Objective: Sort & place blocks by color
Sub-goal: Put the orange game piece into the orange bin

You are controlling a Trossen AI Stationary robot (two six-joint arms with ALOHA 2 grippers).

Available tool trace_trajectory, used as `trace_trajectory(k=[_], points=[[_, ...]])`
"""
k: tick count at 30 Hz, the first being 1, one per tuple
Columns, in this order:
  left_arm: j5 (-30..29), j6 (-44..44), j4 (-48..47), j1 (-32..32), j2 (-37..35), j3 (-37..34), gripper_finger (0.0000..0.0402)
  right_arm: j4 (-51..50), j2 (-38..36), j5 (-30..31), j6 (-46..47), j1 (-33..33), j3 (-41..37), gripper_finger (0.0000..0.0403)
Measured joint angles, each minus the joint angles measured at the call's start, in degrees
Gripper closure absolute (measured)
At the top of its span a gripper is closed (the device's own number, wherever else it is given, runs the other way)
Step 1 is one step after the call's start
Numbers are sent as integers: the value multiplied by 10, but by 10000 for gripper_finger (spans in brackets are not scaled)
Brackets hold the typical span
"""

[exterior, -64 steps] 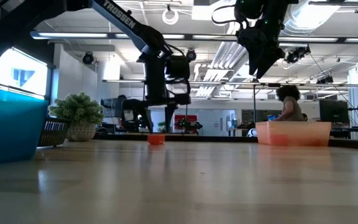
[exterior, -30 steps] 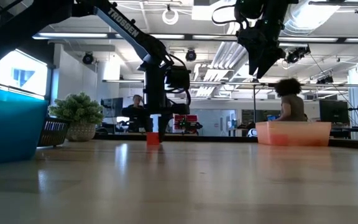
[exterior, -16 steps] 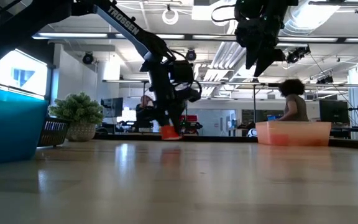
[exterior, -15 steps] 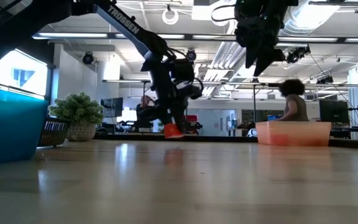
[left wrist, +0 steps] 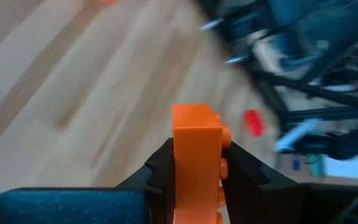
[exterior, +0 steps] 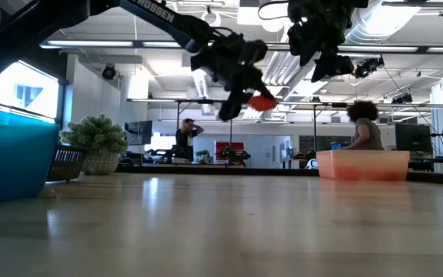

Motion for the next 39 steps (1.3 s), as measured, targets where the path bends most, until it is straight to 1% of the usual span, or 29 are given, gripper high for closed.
trace_trajectory(k=[5, 10, 13, 16, 23, 29, 31, 33, 39], points=[[95, -26, 58, 10, 0, 38, 331, 50, 0, 3, 28, 39, 0, 199], [180, -95, 157, 21, 0, 52, 330, 133, 0, 17, 68, 71, 1, 199], [229, -142, 230, 30, 0, 52, 330, 165, -10, 47, 100, 84, 1, 199], [256, -188, 304, 43, 0, 52, 329, 177, -29, 90, 124, 92, 1, 199], [265, -337, 503, 70, 0, 52, 330, 226, -91, 204, 136, 101, 1, 199], [245, -418, 615, 64, 0, 52, 330, 285, -123, 286, 130, 99, 2, 199], [233, -436, 635, 58, 0, 52, 330, 297, -124, 310, 123, 99, 2, 199], [227, -444, 647, 52, 0, 52, 330, 311, -124, 320, 120, 99, 2, 199], [217, -444, 647, 39, 0, 52, 329, 334, -124, 325, 114, 99, 2, 199]])
